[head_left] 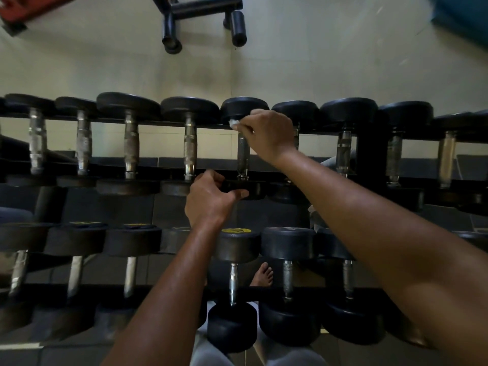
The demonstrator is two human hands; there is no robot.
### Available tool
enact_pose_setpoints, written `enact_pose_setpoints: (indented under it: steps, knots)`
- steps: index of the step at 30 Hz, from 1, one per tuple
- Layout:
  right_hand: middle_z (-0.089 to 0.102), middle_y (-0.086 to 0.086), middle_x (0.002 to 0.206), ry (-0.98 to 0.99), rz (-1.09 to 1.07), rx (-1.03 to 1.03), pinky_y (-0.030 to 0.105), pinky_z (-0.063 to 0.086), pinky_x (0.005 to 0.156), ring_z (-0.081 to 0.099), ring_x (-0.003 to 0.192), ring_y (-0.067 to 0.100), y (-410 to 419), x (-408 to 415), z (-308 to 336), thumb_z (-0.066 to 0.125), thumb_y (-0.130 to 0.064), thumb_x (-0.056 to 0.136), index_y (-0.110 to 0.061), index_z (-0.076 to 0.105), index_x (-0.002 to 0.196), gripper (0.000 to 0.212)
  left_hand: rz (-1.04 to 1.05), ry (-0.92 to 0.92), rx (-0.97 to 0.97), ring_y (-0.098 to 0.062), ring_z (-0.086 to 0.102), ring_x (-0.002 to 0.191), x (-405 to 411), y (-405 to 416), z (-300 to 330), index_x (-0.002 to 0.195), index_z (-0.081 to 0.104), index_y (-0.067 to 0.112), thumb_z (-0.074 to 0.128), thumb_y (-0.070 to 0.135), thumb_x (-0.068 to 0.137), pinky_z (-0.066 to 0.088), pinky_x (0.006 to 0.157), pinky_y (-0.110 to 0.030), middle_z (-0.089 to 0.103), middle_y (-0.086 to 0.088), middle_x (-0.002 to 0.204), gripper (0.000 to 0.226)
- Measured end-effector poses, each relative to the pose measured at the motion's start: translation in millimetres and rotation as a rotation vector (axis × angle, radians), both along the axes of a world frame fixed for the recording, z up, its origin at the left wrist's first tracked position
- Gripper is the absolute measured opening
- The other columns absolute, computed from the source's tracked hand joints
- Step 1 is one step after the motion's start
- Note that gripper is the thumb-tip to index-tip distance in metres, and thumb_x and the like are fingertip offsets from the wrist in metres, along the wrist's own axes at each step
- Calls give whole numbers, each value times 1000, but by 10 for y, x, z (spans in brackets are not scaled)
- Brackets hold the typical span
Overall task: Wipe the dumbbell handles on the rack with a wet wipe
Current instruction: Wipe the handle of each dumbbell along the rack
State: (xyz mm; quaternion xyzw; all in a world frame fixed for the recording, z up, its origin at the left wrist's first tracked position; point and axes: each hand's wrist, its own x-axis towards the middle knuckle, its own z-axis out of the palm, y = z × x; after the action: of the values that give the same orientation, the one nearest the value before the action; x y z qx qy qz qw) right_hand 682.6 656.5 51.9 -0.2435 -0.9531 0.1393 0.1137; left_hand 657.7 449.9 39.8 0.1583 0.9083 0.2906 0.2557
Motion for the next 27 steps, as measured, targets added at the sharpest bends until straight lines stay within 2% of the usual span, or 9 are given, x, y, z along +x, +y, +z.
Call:
enact_pose_setpoints:
  steps: [4, 6, 8, 10, 12, 16, 20, 24, 27]
  knots:
    - [64, -6, 67, -55, 82, 190, 34, 55, 60, 60, 57, 16, 40, -31, -33, 48, -52, 110, -23, 76, 82, 50, -1, 35, 36, -9, 67, 99, 71, -36, -6, 118, 68, 28, 93, 60, 73, 50, 72, -30, 69, 12, 115, 60]
    - [63, -1, 61, -61, 122, 232, 36, 56, 55, 62, 51, 22, 25, -15, -46, 52, -44, 111, -23, 75, 90, 38, -1, 66, 60, -6, 61, 96, 151, -66, -14, 120, 66, 25, 90, 58, 79, 45, 70, -26, 64, 11, 117, 58]
    - [61, 3, 57, -83, 166, 261, 36, 55, 51, 61, 46, 26, 22, 1, -51, 60, -35, 110, -24, 74, 102, 19, 8, 96, 115, -1, 55, 94, 291, -119, -37, 121, 64, 24, 86, 57, 85, 36, 66, -16, 59, 12, 117, 53]
    - [65, 2, 64, -158, 125, 213, 34, 53, 60, 65, 56, 26, 25, -28, -33, 52, -43, 111, -28, 75, 103, 28, 77, 90, 186, 0, 54, 92, 474, -200, -111, 117, 62, 25, 82, 59, 89, 33, 65, -10, 56, 13, 115, 49]
    - [69, -2, 74, -235, 97, 128, 34, 48, 67, 66, 69, 23, 51, -78, -12, 45, -51, 111, -30, 77, 104, 39, 201, -6, 230, -4, 57, 92, 649, -262, -224, 112, 63, 26, 78, 64, 89, 36, 68, -11, 57, 12, 110, 47]
    - [72, -6, 86, -367, 179, 44, 41, 57, 82, 67, 81, 21, 134, -188, 77, 54, -53, 107, -32, 78, 112, 33, 407, -322, 336, -9, 62, 107, 782, -241, -411, 119, 65, 23, 80, 69, 84, 43, 81, -14, 64, 8, 116, 60]
    - [77, -9, 102, -574, 290, -8, 38, 57, 79, 69, 90, 19, 68, -265, 73, 61, -56, 102, -35, 78, 120, 32, 472, -441, 449, -2, 58, 121, 766, -219, -472, 131, 58, 31, 92, 62, 74, 49, 101, -26, 61, 14, 128, 74]
    - [75, -9, 105, -638, 354, -17, 40, 59, 82, 69, 94, 17, -11, -205, 57, 67, -56, 98, -32, 75, 125, 37, 501, -495, 548, 10, 55, 119, 732, -121, -463, 142, 48, 31, 99, 48, 72, 50, 88, -9, 56, 17, 135, 88]
    - [74, -9, 97, -663, 380, -134, 39, 61, 79, 68, 86, 13, -96, -101, 7, 70, -53, 97, -30, 77, 112, 28, 561, -530, 604, 8, 58, 117, 754, -35, -461, 144, 47, 30, 102, 41, 70, 53, 82, -7, 56, 13, 141, 93]
